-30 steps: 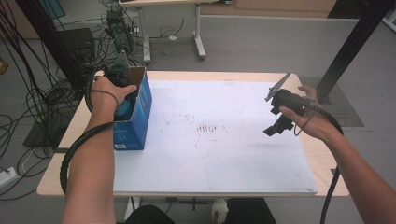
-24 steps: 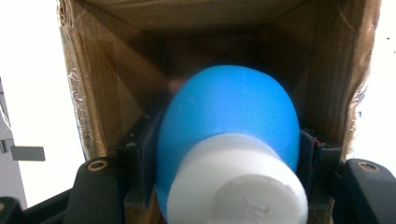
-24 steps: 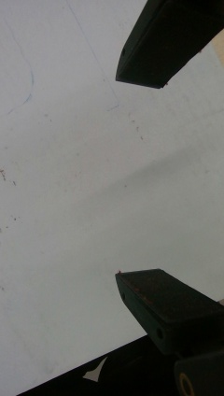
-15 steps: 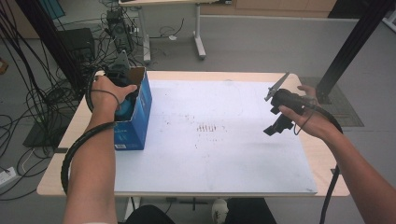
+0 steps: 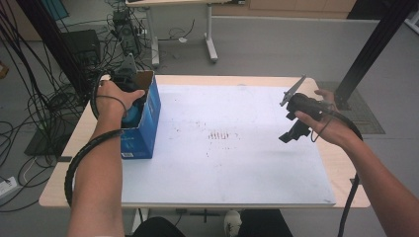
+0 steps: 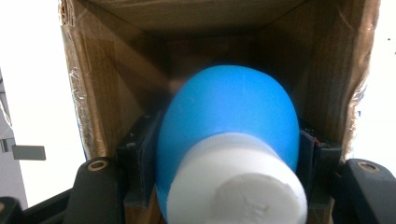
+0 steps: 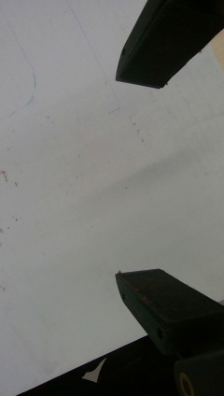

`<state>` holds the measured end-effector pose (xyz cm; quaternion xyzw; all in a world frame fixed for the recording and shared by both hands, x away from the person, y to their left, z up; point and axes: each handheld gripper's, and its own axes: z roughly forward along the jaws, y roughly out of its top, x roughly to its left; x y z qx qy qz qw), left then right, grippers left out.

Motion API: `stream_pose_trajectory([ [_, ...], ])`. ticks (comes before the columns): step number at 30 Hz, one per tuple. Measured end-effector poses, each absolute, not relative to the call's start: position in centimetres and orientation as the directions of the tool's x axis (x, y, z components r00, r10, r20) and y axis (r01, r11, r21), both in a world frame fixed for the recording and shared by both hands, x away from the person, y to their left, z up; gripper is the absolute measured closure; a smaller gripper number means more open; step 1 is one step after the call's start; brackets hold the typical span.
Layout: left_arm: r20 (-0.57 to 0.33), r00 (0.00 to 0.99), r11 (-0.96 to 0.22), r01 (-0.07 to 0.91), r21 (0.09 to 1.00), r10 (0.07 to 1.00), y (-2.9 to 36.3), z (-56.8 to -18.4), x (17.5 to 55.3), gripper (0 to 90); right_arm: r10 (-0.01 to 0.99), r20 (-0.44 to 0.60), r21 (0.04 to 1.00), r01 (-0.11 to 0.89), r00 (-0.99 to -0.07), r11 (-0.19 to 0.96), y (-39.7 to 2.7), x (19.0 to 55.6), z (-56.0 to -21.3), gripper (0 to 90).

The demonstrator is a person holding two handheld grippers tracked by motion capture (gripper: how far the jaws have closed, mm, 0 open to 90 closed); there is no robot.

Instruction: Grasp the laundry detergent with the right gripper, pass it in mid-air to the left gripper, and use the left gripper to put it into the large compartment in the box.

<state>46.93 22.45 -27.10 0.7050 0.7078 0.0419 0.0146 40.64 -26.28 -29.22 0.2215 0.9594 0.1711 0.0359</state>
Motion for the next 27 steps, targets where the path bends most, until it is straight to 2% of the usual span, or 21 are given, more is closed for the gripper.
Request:
stream_pose_trajectory([
  [27, 0.048, -0.002, -0.002, 0.996, 0.087, 0.999, 22.30, -27.09, 46.84, 35.9, 0.432, 0.003, 0.341, 0.407, -0.902, 0.847, -26.23, 40.60, -28.98, 4.6],
])
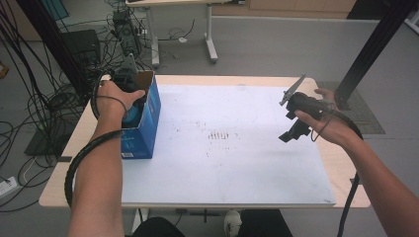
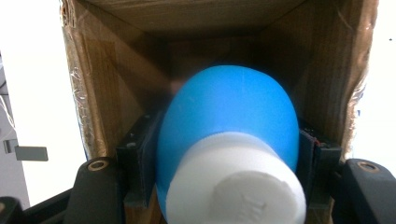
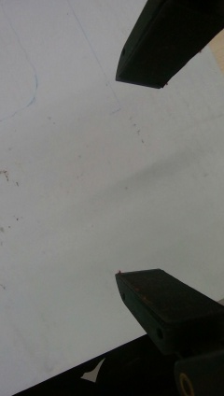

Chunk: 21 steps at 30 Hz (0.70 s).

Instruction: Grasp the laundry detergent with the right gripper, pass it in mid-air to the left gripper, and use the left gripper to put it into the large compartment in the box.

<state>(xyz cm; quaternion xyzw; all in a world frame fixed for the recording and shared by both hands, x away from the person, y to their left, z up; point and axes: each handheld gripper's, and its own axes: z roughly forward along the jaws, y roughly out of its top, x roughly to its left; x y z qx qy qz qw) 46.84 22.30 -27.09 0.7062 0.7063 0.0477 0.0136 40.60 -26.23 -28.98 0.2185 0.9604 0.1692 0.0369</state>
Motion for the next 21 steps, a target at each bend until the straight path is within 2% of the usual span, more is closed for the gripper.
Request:
stream_pose_trajectory([
  [21, 0.044, -0.005, 0.001, 0.996, 0.092, 0.999, 22.34, -27.10, 46.78, 35.9, 0.429, 0.004, 0.340, 0.405, -0.903, 0.849, -26.18, 40.52, -28.88, 4.6],
])
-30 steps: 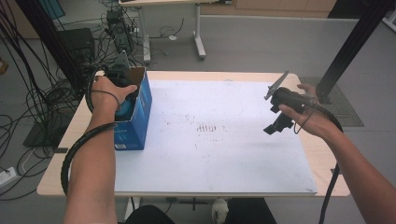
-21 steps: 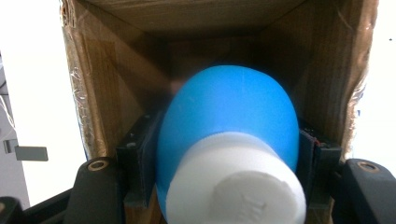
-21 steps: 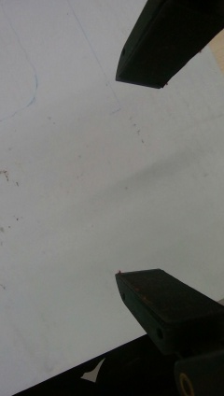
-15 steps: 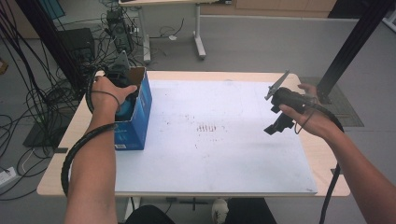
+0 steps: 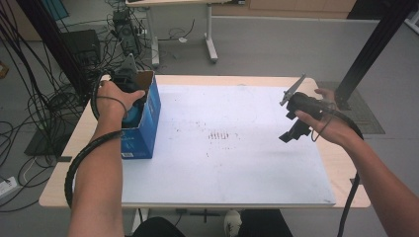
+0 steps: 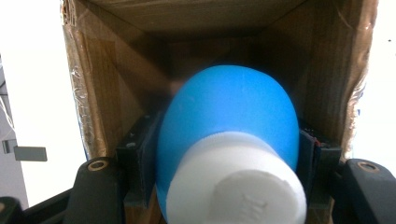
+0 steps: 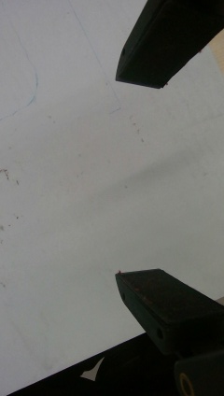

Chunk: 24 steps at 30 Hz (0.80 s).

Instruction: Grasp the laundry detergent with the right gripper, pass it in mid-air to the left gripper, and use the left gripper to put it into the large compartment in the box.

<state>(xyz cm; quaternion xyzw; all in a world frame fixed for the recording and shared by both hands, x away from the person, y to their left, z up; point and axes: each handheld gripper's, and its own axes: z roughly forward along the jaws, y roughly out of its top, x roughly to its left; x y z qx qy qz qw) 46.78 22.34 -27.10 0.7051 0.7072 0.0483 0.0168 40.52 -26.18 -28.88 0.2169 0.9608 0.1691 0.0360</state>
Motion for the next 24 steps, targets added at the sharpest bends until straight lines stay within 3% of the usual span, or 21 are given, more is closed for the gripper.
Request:
stream_pose_trajectory([
  [24, 0.044, -0.007, 0.002, 0.995, 0.095, 0.999, 22.34, -27.09, 46.70, 35.7, 0.427, 0.005, 0.343, 0.402, -0.904, 0.849, -25.94, 40.39, -28.92, 4.6],
])
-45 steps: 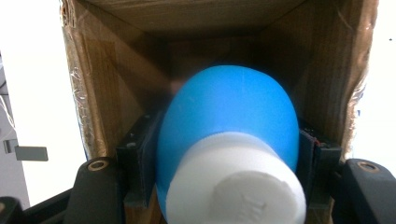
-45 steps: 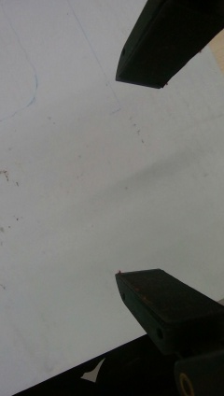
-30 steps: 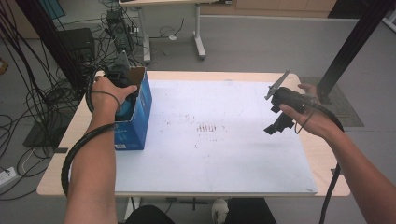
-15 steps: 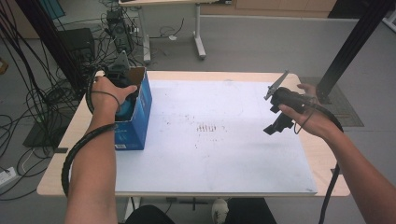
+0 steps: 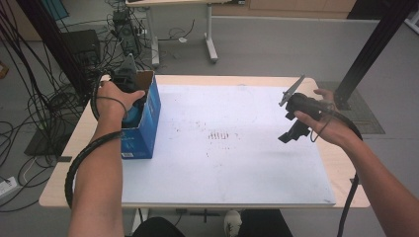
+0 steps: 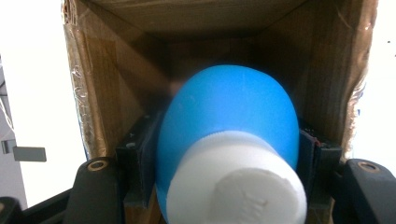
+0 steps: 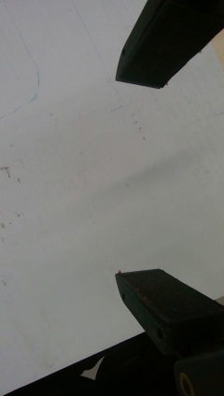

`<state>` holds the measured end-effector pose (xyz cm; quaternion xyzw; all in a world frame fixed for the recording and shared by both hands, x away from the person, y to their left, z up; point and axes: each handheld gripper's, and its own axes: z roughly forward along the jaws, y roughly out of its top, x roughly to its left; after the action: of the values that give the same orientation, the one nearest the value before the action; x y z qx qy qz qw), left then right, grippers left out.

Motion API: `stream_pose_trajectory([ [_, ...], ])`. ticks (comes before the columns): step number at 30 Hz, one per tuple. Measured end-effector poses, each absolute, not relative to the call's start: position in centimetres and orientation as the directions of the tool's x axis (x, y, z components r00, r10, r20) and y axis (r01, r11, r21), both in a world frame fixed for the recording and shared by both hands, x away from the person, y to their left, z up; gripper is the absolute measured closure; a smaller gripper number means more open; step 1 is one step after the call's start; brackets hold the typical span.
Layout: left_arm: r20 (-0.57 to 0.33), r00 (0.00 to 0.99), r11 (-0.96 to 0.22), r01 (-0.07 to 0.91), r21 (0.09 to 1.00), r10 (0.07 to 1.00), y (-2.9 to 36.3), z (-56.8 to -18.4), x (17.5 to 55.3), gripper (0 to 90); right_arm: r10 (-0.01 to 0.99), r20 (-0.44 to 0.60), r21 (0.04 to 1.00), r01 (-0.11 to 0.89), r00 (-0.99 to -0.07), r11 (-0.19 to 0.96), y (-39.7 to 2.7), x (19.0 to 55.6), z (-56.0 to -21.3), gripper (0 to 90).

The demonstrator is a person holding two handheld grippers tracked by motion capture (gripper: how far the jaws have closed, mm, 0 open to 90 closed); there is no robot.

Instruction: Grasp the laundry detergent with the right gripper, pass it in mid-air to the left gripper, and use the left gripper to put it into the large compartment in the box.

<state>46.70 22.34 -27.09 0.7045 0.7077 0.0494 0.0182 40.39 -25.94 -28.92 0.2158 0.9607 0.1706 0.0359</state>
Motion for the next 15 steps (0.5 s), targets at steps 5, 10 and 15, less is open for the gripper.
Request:
stream_pose_trajectory([
  [5, 0.040, -0.010, 0.006, 0.995, 0.097, 0.999, 22.4, -27.0, 46.6, 35.5, 0.421, 0.002, 0.343, 0.396, -0.907, 0.852, -25.9, 40.3, -28.8, 4.6],
  [10, 0.046, -0.016, 0.011, 0.994, 0.108, 0.999, 22.4, -26.4, 46.5, 32.1, 0.419, 0.003, 0.347, 0.393, -0.908, 0.851, -25.8, 40.3, -28.9, 4.6],
  [15, 0.037, -0.022, 0.017, 0.993, 0.118, 0.999, 22.3, -25.7, 46.2, 29.0, 0.414, 0.003, 0.355, 0.388, -0.910, 0.850, -25.6, 40.2, -28.9, 4.6],
])
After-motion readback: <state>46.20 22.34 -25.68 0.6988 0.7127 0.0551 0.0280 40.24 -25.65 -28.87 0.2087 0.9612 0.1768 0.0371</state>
